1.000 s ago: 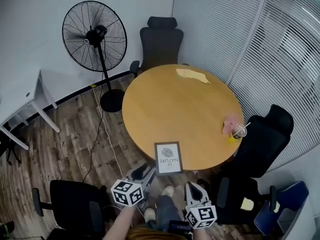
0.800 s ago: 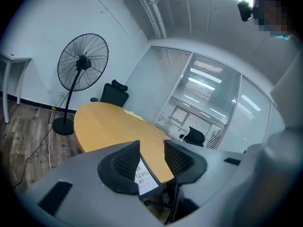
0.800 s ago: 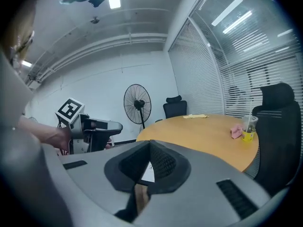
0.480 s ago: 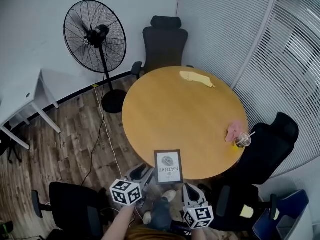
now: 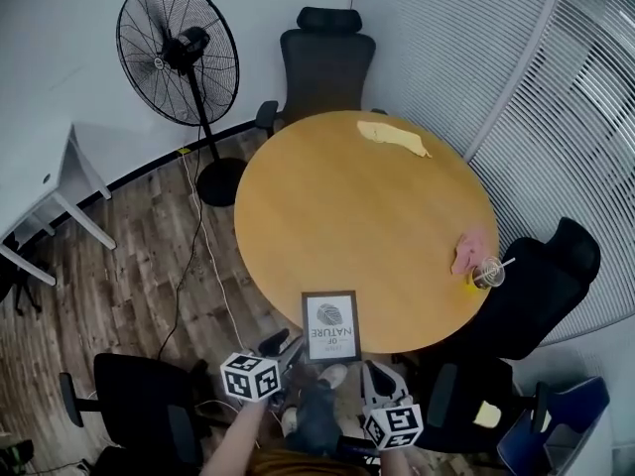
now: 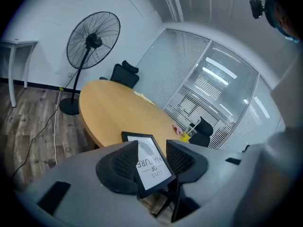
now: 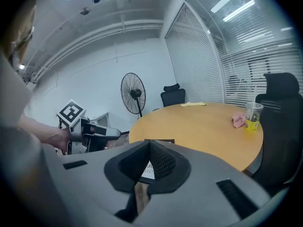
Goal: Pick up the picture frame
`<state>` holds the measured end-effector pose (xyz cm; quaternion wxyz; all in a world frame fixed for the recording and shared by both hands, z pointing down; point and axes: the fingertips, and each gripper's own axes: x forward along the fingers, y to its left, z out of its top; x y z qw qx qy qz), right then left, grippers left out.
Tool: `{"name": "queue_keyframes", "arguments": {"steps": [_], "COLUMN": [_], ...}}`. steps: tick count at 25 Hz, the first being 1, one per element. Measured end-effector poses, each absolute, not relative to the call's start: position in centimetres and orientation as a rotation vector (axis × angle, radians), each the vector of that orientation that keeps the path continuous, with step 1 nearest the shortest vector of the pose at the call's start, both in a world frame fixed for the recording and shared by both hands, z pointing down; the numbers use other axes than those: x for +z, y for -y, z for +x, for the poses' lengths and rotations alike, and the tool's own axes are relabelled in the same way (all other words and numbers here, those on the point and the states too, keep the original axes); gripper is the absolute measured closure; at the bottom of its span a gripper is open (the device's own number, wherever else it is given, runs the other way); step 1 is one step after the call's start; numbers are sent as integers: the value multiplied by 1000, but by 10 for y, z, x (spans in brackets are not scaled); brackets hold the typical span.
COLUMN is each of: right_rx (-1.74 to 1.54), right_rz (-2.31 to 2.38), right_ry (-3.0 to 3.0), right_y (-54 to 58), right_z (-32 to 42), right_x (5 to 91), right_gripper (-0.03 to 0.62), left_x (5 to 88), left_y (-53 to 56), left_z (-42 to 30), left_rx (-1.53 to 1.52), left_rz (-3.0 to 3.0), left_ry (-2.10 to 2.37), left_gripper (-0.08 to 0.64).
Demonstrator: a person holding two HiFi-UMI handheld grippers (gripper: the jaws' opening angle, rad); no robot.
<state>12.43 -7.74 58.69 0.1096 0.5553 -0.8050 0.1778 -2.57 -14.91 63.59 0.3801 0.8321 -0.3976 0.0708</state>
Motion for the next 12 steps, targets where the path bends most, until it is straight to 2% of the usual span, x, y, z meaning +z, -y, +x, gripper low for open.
{"name": "queue_keyframes", "arguments": {"steps": [12], "right_rx": [583], "right_rz": [1514], "right_ry": [2297], "right_y": [89], "right_z": [132], "right_x": [635], "right_gripper": [580], "left_x": [714], "left_y": [137], "left_z": [-7], "left_rx": [329], "left_rz": [1949], "left_ry": [913], "left_gripper": [356]}}
